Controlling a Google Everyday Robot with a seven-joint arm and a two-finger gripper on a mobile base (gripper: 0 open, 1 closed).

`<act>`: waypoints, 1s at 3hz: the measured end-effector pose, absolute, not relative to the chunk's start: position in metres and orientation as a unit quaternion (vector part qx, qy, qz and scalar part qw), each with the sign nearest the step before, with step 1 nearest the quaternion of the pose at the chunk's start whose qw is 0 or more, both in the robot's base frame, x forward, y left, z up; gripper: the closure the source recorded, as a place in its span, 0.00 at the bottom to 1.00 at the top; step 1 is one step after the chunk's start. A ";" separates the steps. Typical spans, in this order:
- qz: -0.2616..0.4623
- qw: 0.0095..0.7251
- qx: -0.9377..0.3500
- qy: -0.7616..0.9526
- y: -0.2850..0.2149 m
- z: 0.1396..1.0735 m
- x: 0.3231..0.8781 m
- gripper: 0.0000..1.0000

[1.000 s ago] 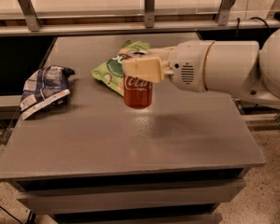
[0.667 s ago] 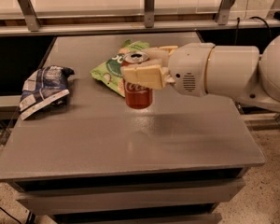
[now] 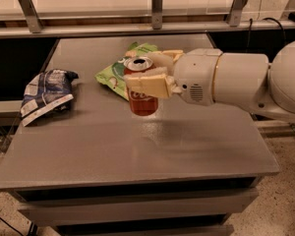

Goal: Pick coke can

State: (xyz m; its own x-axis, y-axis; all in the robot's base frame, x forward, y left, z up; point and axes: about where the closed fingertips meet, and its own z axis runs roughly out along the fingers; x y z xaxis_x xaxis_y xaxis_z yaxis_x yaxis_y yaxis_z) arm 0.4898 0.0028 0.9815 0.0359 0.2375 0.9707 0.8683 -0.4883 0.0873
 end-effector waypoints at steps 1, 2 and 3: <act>-0.569 0.308 -0.637 -0.419 0.002 0.971 0.484 1.00; -0.575 0.328 -0.619 -0.423 0.002 0.963 0.480 0.82; -0.562 0.345 -0.616 -0.431 0.001 0.949 0.475 0.58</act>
Offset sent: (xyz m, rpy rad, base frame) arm -0.0145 -0.0075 -0.0299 0.1100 -0.1174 0.1328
